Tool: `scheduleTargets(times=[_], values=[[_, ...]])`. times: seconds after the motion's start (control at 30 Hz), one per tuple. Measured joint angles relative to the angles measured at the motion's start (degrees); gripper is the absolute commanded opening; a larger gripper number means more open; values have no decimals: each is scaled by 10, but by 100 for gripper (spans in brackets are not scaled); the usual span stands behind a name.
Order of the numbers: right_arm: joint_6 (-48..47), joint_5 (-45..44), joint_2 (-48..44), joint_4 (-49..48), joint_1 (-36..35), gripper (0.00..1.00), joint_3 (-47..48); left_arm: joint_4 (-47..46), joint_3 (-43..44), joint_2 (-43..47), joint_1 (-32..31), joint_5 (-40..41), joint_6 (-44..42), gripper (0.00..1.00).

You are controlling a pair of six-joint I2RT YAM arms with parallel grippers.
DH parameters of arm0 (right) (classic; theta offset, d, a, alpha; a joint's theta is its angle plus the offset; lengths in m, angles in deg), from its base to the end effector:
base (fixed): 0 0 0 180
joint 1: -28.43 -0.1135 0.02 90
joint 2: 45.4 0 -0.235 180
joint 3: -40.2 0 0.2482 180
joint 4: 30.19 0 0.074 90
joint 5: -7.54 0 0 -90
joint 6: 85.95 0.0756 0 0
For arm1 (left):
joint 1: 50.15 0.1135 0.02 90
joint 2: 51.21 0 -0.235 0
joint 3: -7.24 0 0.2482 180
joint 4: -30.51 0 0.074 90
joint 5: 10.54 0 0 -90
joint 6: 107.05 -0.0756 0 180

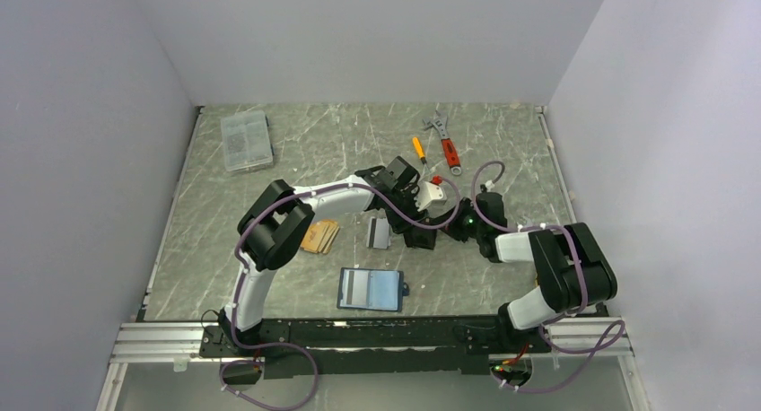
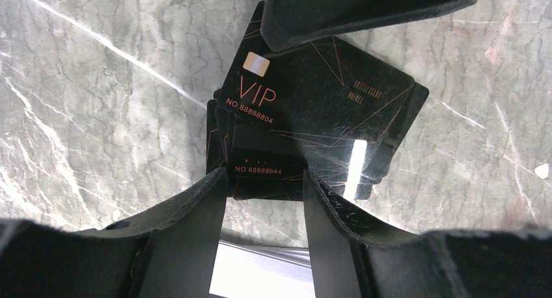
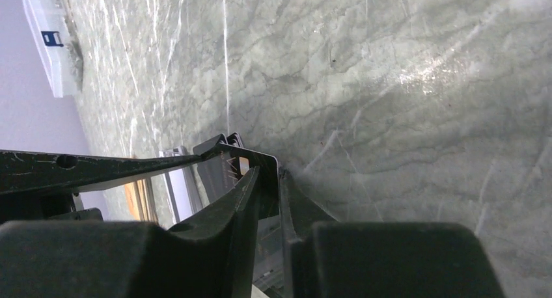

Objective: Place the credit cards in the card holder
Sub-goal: Pick up the credit card from the center of the board.

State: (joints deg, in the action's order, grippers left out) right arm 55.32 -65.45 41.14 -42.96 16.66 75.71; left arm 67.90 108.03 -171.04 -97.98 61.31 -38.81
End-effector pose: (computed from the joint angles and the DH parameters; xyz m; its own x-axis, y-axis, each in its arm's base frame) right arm 0.2665 0.0781 0.0645 -0.7069 0.6147 -0.3500 0.2102 0.6549 0.7259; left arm 0.2861 -0.3509 0.1149 -0.2155 0.7627 -0.6098 0.9689 0.2450 -0.0361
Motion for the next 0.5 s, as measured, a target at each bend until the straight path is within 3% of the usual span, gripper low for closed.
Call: scheduleTargets(times=[0.17,0.5], values=[[9,-5,-5,-20,2,2,-19,0,0,0,0,1,0,52],[13,-32,-97,37,2,5,-59,0,0,0,0,3,0,51]])
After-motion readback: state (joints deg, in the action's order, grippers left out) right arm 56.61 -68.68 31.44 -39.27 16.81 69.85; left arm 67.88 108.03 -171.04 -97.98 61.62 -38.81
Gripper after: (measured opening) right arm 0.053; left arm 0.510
